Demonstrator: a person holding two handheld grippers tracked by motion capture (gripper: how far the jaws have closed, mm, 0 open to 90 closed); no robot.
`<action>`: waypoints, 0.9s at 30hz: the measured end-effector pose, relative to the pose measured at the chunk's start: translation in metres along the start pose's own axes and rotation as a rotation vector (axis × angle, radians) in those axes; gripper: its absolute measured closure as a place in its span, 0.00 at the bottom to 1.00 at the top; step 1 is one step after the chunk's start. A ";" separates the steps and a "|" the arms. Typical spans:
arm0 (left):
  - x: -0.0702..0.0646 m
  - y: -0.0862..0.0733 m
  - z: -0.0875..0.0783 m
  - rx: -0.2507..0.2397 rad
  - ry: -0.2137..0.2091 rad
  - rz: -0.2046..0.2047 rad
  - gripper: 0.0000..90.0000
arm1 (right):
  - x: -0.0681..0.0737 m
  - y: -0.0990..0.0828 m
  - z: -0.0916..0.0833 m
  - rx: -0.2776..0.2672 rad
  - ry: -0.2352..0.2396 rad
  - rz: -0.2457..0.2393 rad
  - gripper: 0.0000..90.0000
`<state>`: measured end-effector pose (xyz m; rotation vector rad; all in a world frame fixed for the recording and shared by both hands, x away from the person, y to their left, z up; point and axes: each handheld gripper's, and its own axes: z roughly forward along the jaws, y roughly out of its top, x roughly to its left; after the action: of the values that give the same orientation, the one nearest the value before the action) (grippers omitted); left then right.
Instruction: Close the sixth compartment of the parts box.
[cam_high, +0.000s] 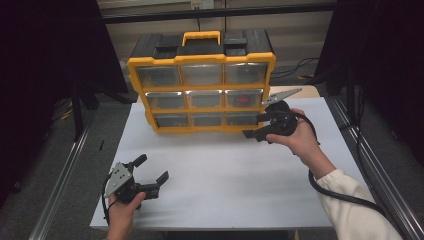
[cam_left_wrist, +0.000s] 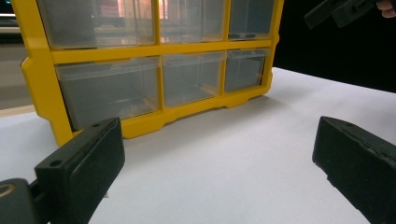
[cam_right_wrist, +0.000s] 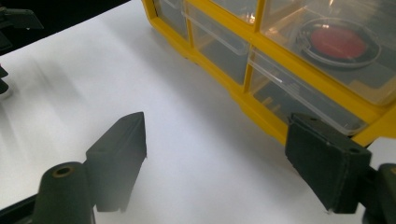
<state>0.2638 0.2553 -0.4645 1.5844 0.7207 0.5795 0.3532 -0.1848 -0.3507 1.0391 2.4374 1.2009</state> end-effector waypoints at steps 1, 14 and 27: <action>0.000 0.000 0.000 0.000 0.004 0.006 0.03 | 0.000 -0.002 0.000 -0.004 0.001 0.005 0.22; 0.000 0.000 0.000 -0.001 0.003 -0.005 0.03 | 0.003 -0.025 0.000 -0.037 0.011 0.022 0.18; 0.000 0.000 0.000 -0.001 0.001 -0.006 0.03 | 0.007 -0.045 -0.001 -0.067 0.010 0.034 0.15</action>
<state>0.2636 0.2554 -0.4645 1.5804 0.7254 0.5762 0.3258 -0.1991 -0.3838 1.0616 2.3789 1.2920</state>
